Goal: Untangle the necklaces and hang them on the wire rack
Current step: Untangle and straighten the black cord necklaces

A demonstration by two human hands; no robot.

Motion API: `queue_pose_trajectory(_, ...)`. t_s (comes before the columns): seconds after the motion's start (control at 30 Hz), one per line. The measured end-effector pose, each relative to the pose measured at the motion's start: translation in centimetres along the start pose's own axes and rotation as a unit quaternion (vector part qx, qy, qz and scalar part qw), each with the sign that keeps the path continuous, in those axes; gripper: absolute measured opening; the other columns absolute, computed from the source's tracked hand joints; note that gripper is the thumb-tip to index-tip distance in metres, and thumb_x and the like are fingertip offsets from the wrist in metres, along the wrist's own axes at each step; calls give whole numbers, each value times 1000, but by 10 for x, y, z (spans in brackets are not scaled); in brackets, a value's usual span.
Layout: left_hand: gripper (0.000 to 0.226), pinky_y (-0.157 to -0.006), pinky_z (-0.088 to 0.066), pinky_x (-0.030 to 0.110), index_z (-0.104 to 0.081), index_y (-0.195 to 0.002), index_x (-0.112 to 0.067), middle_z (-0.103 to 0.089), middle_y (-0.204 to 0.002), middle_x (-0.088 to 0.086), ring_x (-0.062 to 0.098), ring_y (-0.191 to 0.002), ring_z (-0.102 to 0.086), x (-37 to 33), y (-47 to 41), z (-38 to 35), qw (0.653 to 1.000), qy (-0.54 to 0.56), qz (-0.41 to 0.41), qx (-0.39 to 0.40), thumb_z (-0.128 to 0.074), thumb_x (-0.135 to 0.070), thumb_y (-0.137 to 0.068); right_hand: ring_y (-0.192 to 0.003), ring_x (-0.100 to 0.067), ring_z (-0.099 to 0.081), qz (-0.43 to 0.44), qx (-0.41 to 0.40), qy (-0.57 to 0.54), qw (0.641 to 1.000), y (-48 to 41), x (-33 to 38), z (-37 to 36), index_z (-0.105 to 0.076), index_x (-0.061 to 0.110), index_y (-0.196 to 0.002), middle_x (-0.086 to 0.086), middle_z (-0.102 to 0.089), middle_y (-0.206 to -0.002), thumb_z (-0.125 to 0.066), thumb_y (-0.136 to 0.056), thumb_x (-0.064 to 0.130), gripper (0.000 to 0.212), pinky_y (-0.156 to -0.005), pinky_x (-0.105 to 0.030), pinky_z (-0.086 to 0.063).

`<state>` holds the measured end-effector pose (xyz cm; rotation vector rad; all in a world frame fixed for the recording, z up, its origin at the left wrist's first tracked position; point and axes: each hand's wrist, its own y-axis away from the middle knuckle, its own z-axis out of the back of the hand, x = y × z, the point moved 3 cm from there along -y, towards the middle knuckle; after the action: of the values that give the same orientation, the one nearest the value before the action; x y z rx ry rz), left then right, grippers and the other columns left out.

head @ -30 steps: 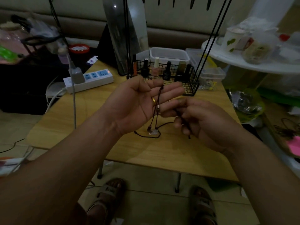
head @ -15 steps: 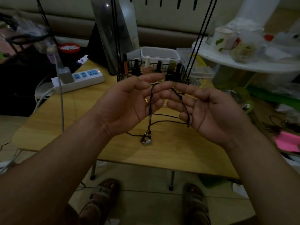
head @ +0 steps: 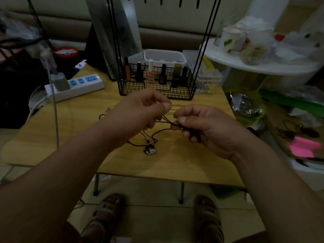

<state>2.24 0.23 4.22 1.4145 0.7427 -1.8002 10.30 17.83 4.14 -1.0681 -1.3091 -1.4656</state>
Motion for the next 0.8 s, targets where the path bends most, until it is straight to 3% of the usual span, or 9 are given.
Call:
queue_pose_trajectory(0.1, 9, -53, -42, 23, -72, -107, -20, -60, -78, -1, 8, -61, -51, 2, 1, -7, 1000, -16, -13, 10, -68, -19, -99, -59, -8, -56, -5, 1, 9, 1000, -1, -2, -4, -68, 8, -114, -5, -76, -85, -59, -101, 13, 16, -52, -22, -38)
queue_pose_trajectory(0.23, 10, -51, -40, 20, -72, -106, -19, -57, -67, -7, 5, -56, -48, 3, -4, -4, 999, -17, -22, -28, -66, -14, -100, -58, -10, -54, -30, 9, 15, 999, -3, -5, -5, -68, 6, -115, -5, -74, -82, -56, -104, 23, 23, -51, -22, -37)
queue_pose_trajectory(0.47, 6, -61, -42, 38, -72, -96, -23, -59, -69, 0, 22, -62, -48, 10, -9, 4, 993, -62, -24, -99, -67, -23, -100, -61, -7, -57, -21, 8, 74, 997, -2, -10, 2, -73, 15, -97, 1, -73, -78, -67, -97, 13, 7, -55, -21, -45)
queue_pose_trajectory(0.57, 4, -56, -47, 28, -70, -99, -26, -66, -78, -1, 12, -61, -58, 7, -5, -2, 989, -115, -37, -85, -66, -27, -100, -64, -5, -58, -5, 4, 93, 996, -2, -11, 3, -76, 18, -98, 4, -74, -80, -68, -95, 10, 11, -58, -21, -46)
queue_pose_trajectory(0.67, 9, -62, -47, 22, -69, -108, -31, -68, -95, -12, 4, -74, -63, 5, 1, -8, 979, -190, -58, -45, -65, -31, -100, -66, -4, -60, 8, 8, 90, 996, -1, -12, 2, -77, 19, -100, 4, -74, -84, -68, -95, 7, 15, -61, -22, -47)
queue_pose_trajectory(0.8, 18, -66, -53, 33, -67, -114, -33, -73, -91, -12, 6, -76, -66, 5, 7, -15, 977, -205, -52, 31, -60, -23, -100, -69, -7, -63, 28, 7, 82, 996, -2, -10, 0, -75, 17, -102, 0, -76, -88, -67, -95, 6, 15, -62, -23, -48)
